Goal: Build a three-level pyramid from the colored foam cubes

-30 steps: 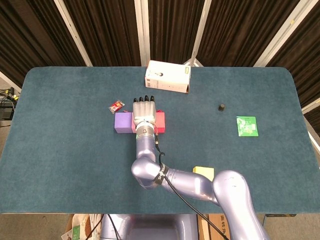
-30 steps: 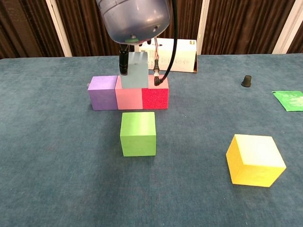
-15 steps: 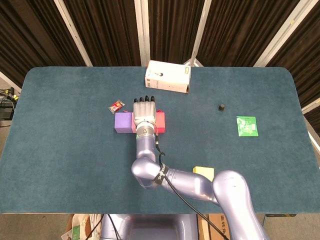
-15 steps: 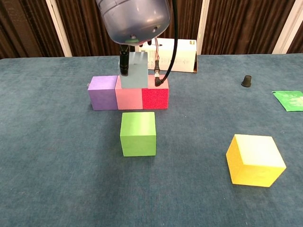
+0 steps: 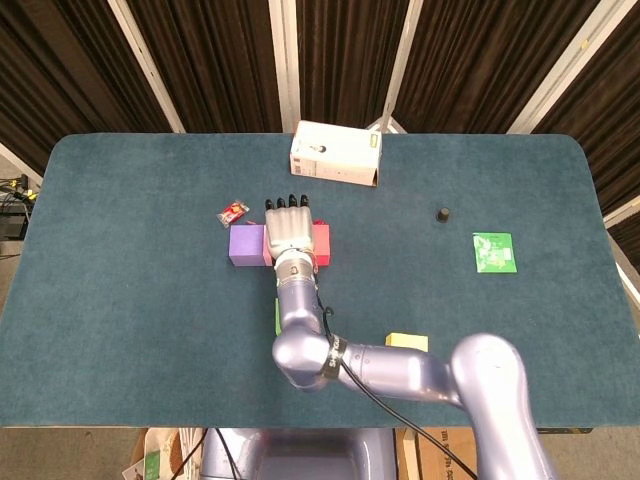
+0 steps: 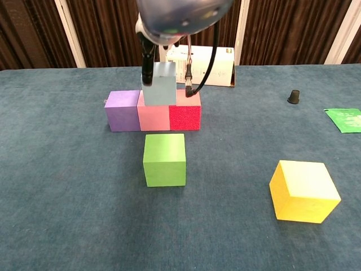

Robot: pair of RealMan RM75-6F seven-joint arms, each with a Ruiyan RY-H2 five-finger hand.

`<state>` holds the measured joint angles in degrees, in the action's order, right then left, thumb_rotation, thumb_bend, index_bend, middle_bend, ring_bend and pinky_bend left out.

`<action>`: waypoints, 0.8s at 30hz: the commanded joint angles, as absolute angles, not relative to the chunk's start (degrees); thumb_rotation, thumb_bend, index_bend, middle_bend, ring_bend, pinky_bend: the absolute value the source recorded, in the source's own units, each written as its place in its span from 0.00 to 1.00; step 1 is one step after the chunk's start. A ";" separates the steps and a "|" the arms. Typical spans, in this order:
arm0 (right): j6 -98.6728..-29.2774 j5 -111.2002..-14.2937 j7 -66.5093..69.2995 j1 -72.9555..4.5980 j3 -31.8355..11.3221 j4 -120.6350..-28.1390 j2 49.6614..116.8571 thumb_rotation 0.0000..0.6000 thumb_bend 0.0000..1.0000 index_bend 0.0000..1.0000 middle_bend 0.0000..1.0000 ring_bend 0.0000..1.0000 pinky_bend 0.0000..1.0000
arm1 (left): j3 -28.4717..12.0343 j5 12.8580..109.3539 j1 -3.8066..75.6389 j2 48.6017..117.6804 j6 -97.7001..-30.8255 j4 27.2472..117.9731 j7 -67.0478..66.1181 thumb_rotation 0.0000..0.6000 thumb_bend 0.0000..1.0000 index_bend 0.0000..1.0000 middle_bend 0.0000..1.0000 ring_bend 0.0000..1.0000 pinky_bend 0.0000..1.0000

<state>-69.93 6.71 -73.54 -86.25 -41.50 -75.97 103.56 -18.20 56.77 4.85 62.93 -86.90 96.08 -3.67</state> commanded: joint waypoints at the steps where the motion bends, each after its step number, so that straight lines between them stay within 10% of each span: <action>1: -73.41 1.57 -68.27 -81.55 -40.63 -85.25 98.70 1.00 0.32 0.02 0.09 0.00 0.00 | -18.40 56.97 4.68 63.28 -87.73 95.71 -3.69 1.00 0.30 0.09 0.00 0.00 0.00; 14: -80.23 -13.64 -50.69 -54.68 -35.11 -121.83 72.93 1.00 0.32 0.00 0.01 0.00 0.00 | -15.22 67.51 3.35 61.95 -88.54 95.75 4.19 1.00 0.30 0.09 0.00 0.00 0.00; 24: -70.35 -37.49 -22.87 -30.00 -26.38 -118.68 56.59 1.00 0.32 0.00 0.01 0.00 0.00 | -9.95 80.15 2.40 58.16 -87.48 96.34 13.02 1.00 0.30 0.08 0.00 0.00 0.00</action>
<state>-74.62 -26.98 -33.34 -38.69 -31.16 -120.83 62.82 -11.48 78.02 2.55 59.18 -87.86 96.31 12.06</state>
